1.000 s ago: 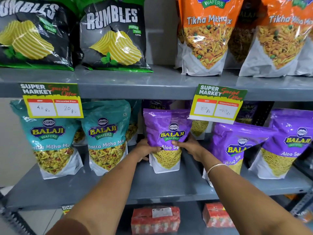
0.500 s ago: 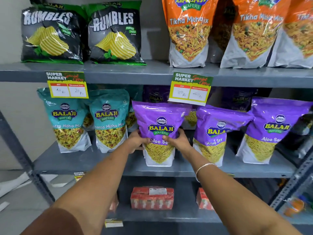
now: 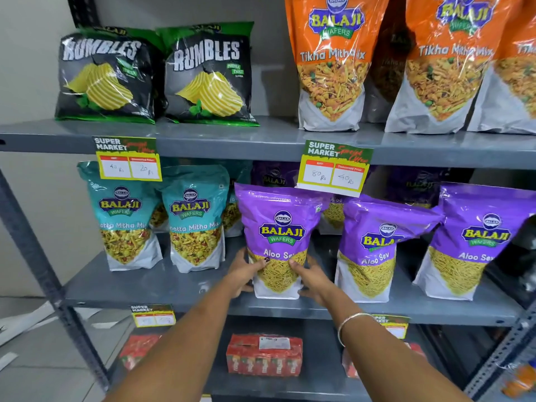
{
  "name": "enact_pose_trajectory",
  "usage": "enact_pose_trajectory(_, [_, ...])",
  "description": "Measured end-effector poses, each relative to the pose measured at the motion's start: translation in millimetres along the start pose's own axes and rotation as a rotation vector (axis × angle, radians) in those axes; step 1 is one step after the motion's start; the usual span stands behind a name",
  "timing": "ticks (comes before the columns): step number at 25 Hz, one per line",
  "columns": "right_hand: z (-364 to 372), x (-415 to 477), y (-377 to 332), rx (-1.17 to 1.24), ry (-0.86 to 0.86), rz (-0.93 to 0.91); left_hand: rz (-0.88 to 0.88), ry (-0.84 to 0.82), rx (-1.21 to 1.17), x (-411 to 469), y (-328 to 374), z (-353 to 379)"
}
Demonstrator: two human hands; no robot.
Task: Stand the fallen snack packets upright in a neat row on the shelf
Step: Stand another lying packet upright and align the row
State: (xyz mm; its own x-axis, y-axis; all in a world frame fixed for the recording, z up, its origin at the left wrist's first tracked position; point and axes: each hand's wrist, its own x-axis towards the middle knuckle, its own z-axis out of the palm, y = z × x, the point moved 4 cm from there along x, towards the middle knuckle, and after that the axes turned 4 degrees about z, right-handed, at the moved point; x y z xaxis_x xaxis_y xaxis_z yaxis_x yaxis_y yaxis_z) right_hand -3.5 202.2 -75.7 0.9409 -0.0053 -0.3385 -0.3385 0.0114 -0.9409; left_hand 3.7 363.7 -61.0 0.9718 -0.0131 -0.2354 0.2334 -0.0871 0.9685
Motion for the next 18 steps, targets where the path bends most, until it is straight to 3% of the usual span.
enact_pose_trajectory(9, [18.6, 4.9, 0.1, -0.005, 0.018, 0.037, -0.028, -0.095, 0.085, 11.0, 0.8, -27.6])
enact_pose_trajectory(15, [-43.2, -7.8, 6.3, -0.346, 0.014, 0.197, -0.542, -0.417, 0.371, 1.2, -14.6, -15.0])
enact_pose_trajectory(18, [-90.0, -19.0, 8.2, -0.569, -0.002, 0.282, -0.572, -0.576, 0.405, -4.9, -14.3, 28.8])
